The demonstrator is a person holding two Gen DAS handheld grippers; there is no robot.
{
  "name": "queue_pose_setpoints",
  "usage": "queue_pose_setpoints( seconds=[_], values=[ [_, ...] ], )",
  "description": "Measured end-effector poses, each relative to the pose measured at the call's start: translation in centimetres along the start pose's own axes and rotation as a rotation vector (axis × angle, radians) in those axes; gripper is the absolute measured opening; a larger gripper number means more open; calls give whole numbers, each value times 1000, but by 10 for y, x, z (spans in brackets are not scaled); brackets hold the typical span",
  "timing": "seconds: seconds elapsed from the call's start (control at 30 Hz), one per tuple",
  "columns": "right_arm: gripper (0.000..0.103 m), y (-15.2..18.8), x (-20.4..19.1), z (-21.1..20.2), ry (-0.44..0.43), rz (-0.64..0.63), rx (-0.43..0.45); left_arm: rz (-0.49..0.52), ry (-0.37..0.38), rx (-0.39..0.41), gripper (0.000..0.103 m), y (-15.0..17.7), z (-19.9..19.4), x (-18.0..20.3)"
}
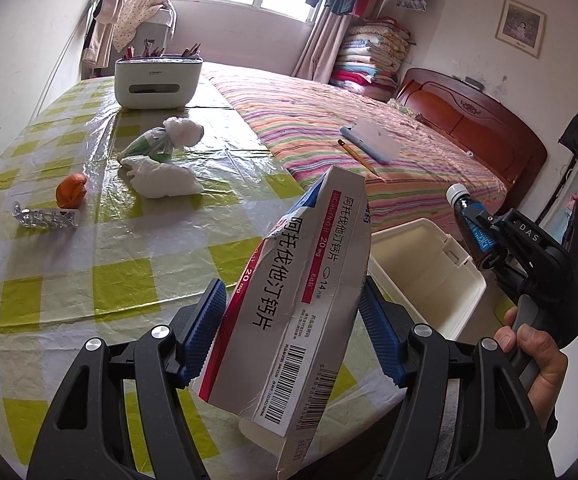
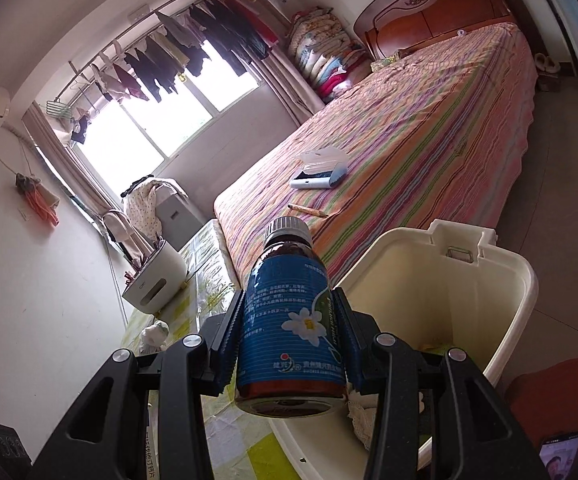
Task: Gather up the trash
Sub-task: 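Carry both items to the cream bin and open the right tool over it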
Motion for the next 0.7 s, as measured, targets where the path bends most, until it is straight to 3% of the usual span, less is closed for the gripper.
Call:
queue_pose_setpoints(
  seconds=[0.7],
  values=[
    [43, -3, 23, -9, 64, 98, 46, 27, 10, -9, 66, 8, 0, 7]
  ],
)
Point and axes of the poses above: each gripper's, at about its wrist camera, not at the fingertips, and z roughly the way its jaws point, x to its right, y to its underside, the point moved 7 cm from there along z, roughly the way its jaws point, and after that the axes turned 14 degrees about -y, right-handed, at the moved point
